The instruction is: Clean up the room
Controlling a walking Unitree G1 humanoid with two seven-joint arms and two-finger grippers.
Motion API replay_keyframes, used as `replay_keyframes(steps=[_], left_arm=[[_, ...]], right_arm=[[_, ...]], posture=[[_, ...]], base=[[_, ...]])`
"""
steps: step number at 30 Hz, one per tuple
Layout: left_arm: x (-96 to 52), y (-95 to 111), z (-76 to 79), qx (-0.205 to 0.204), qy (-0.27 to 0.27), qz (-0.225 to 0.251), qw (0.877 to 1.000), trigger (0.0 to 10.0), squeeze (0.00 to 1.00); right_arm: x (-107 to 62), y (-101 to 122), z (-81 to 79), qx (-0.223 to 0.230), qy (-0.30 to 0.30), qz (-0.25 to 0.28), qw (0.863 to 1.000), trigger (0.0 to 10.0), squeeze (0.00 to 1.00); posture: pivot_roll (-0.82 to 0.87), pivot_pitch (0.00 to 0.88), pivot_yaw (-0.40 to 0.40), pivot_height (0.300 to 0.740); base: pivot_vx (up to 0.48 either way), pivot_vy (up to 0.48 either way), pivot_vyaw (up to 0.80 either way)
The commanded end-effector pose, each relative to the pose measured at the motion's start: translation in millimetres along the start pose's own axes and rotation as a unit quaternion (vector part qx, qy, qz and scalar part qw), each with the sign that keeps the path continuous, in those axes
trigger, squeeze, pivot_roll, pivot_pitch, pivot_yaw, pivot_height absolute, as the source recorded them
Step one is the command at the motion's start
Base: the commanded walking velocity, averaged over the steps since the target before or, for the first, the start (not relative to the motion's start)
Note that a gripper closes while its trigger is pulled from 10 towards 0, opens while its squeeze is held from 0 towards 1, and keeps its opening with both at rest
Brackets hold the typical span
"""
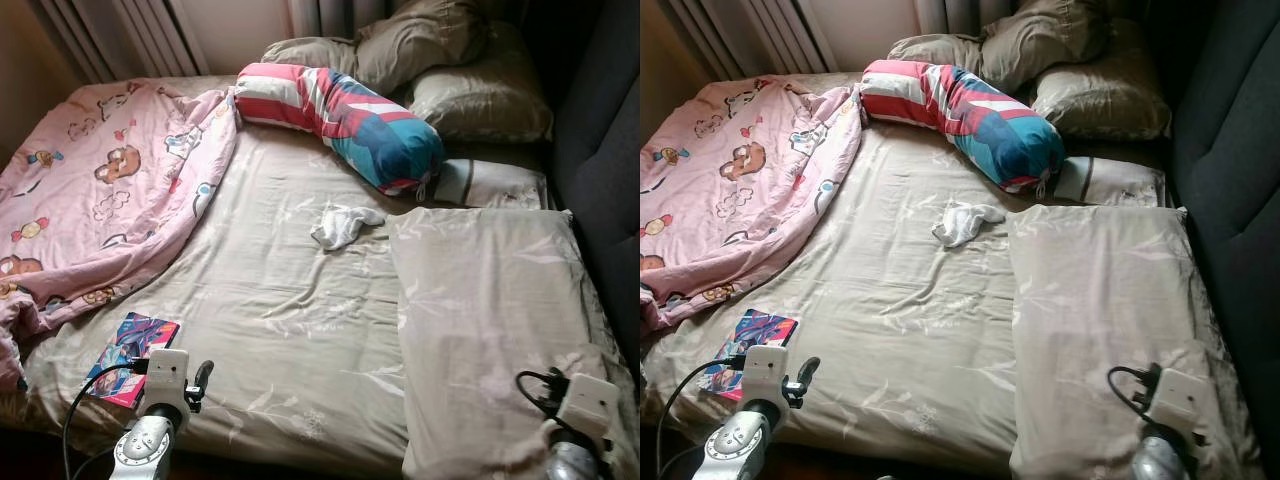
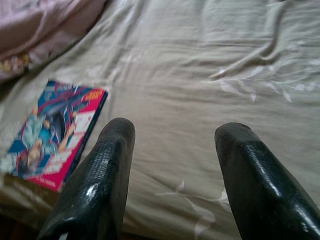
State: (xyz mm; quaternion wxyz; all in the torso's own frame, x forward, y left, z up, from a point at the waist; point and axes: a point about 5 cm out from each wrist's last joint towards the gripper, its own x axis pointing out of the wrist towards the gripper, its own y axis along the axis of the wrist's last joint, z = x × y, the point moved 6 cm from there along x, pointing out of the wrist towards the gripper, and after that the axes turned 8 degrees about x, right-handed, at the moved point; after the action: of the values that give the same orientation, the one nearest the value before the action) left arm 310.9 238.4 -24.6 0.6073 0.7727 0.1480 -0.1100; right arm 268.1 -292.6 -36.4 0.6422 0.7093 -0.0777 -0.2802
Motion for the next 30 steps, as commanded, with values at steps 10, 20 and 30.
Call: replay_keyframes(steps=[10, 20, 30], left_arm=[[-17.3, -59.1, 5.1, -0.057, 0.041, -0.118, 0.991, 10.0, 0.0], [-34.6, -94.2, 34.1, -0.044, 0.019, -0.2, 0.979, 10.0, 0.0], [-48.1, -116.2, 27.5, -0.019, 0.007, -0.252, 0.967, 10.0, 0.0]], right_arm=[[-11.0, -39.0, -24.5, -0.032, 0.099, -0.101, 0.989, 10.0, 0.0], [-21.7, -71.7, -20.6, -0.083, 0.112, -0.197, 0.97, 10.0, 0.0], [-54.0, -109.2, -53.1, -0.127, 0.184, -0.264, 0.938, 10.0, 0.0]], posture=[[-0.13, 0.028, 0.02, 0.733], [-0.06, 0.0, -0.015, 0.733], [-0.08, 0.0, 0.025, 0.733]], base=[[0.0, 0.0, 0.0], [0.0, 0.0, 0.0], [0.0, 0.0, 0.0]])
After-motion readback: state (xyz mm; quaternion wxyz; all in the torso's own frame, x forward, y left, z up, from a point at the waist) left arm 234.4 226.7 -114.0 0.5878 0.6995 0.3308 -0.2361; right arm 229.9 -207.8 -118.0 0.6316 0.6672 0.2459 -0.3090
